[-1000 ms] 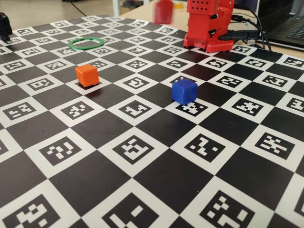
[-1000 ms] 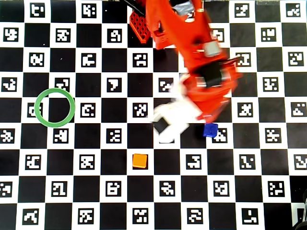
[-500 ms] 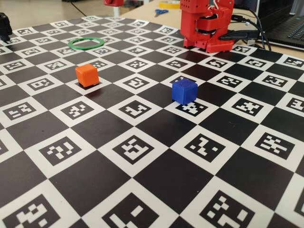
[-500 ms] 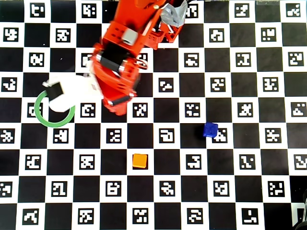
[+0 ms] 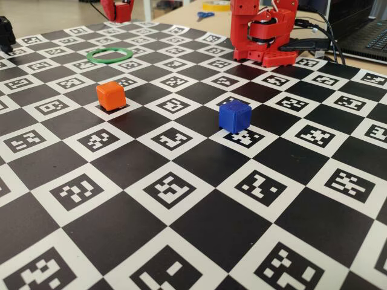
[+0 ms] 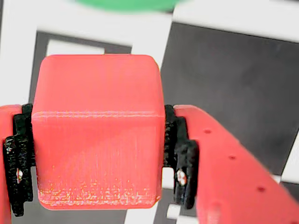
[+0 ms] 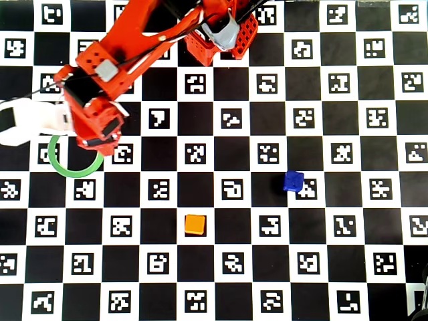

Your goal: Grab the red cube then put it in the green circle then put the blue cube on top and finally the orange cube on top

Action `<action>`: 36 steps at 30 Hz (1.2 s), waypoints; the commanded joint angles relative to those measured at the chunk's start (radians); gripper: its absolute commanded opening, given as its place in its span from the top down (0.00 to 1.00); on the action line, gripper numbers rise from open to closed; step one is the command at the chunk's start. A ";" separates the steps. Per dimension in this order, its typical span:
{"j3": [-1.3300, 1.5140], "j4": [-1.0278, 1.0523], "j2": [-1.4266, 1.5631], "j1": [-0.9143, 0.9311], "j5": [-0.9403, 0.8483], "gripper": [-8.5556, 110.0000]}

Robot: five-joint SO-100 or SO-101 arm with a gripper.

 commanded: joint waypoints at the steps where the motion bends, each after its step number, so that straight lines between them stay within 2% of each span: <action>1: -0.161 0.017 -0.021 0.035 -0.017 0.87; 16: -0.367 0.025 -0.273 0.061 0.000 0.87; 36: -0.238 -0.100 -0.301 0.075 0.049 0.87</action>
